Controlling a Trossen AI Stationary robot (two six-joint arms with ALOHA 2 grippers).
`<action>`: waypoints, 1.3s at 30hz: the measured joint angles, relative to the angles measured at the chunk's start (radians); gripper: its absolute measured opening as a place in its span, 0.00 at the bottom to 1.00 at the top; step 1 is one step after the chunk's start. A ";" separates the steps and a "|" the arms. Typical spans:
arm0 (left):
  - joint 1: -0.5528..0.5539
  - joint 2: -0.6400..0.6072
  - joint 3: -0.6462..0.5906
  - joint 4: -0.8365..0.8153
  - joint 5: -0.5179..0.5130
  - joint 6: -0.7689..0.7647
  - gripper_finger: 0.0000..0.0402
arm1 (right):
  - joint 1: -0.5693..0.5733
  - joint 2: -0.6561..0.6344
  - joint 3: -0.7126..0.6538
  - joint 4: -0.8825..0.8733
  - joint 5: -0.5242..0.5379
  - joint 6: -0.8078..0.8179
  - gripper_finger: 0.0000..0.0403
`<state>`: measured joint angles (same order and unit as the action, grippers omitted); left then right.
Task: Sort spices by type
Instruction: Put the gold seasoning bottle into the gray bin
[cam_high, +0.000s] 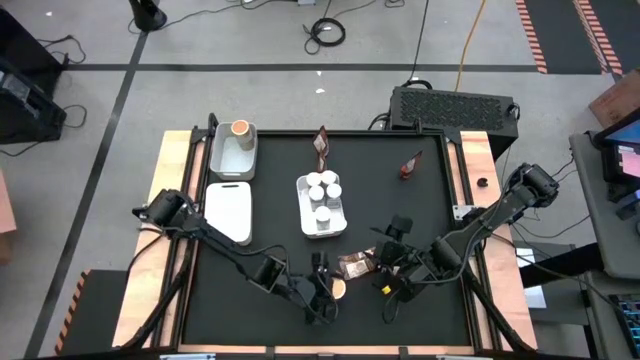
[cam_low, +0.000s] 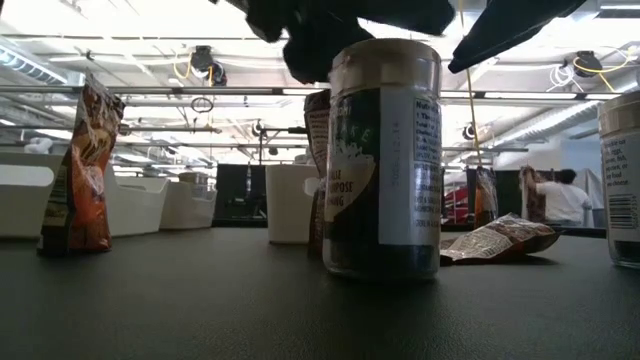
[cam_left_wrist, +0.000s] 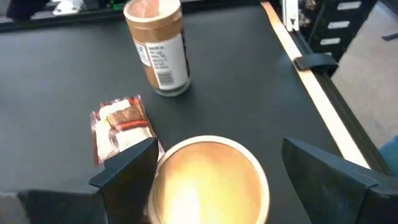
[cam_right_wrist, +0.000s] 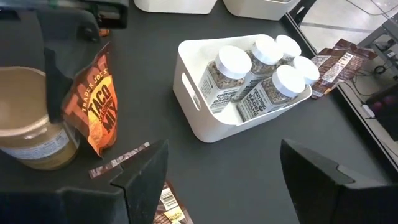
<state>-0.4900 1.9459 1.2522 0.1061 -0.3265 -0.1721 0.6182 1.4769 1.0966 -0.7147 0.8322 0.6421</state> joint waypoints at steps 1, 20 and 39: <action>0.001 0.009 0.002 0.005 -0.001 0.002 0.85 | 0.000 0.000 0.000 0.000 0.000 0.000 0.66; -0.008 -0.010 0.004 -0.006 0.020 0.024 0.85 | 0.000 0.000 0.000 0.000 0.000 -0.002 0.66; -0.008 -0.012 0.004 -0.015 -0.015 0.073 0.85 | 0.000 0.000 0.001 0.001 0.000 0.000 0.66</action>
<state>-0.4980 1.9343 1.2560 0.0914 -0.3416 -0.0996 0.6182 1.4773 1.0977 -0.7139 0.8318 0.6418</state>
